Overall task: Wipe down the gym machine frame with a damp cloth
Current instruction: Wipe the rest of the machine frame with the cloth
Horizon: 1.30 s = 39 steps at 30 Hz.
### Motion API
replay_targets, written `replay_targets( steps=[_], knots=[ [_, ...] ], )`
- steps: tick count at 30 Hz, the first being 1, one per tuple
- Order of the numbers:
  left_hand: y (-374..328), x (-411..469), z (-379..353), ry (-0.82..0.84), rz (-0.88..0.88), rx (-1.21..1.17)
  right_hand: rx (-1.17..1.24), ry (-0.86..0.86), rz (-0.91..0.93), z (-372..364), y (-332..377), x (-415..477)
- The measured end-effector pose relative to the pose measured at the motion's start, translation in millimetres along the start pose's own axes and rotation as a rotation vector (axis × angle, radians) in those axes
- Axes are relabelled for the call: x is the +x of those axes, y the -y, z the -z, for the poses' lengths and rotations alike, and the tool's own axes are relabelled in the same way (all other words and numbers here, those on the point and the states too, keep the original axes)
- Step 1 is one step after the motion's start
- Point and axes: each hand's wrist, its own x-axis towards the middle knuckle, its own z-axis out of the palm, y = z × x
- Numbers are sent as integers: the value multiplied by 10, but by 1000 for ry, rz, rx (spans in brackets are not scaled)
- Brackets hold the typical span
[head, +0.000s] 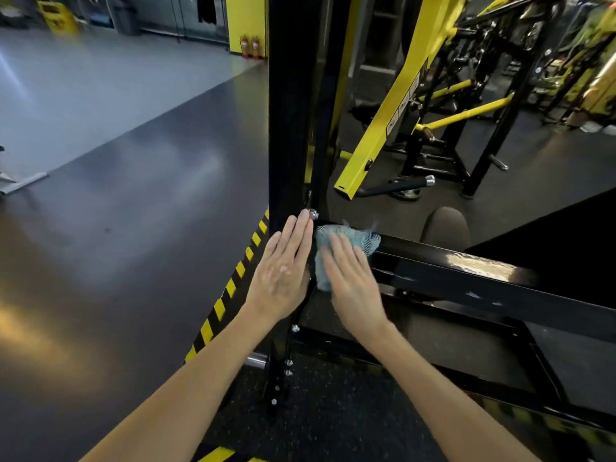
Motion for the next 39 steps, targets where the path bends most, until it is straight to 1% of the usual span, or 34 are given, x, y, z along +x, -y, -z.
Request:
replay_targets(
  steps=[3,5,7,12,16,19,22,25,29,32,34,37,38,39],
  knots=[
    [46,16,-127,-62,-35,-20,-164,147,126,-336,-62,-117],
    [85,32,-171,-79,-51,-21,-200,256,131,-415,-123,-146],
    [124,45,-201,-77,-73,-27,-190,304,112,-410,-137,-131],
    [131,39,-233,-108,-75,-39,-221,224,128,-413,-140,-58],
    [110,50,-226,-102,-40,13,-294,249,207,-340,-378,-168],
    [106,52,-226,-99,-39,56,-335,239,204,-239,-659,-393],
    [104,36,-256,-103,-38,62,-344,237,149,-159,-823,-568],
    [138,-53,-281,-79,-52,58,-308,247,150,-207,-638,-394],
    [231,-148,-242,-53,-105,105,-345,284,228,-444,-175,2],
    [242,-132,-224,-63,-113,102,-455,370,259,-385,-236,-29],
    [220,-134,-245,-56,-102,98,-449,325,225,-243,-459,-186],
    [193,-148,-291,-66,-77,68,-426,124,166,-30,-761,-472],
    [184,-141,-311,-66,-72,54,-424,83,155,3,-836,-558],
    [171,-134,-329,-60,-68,37,-420,78,139,17,-876,-611]
  ],
)
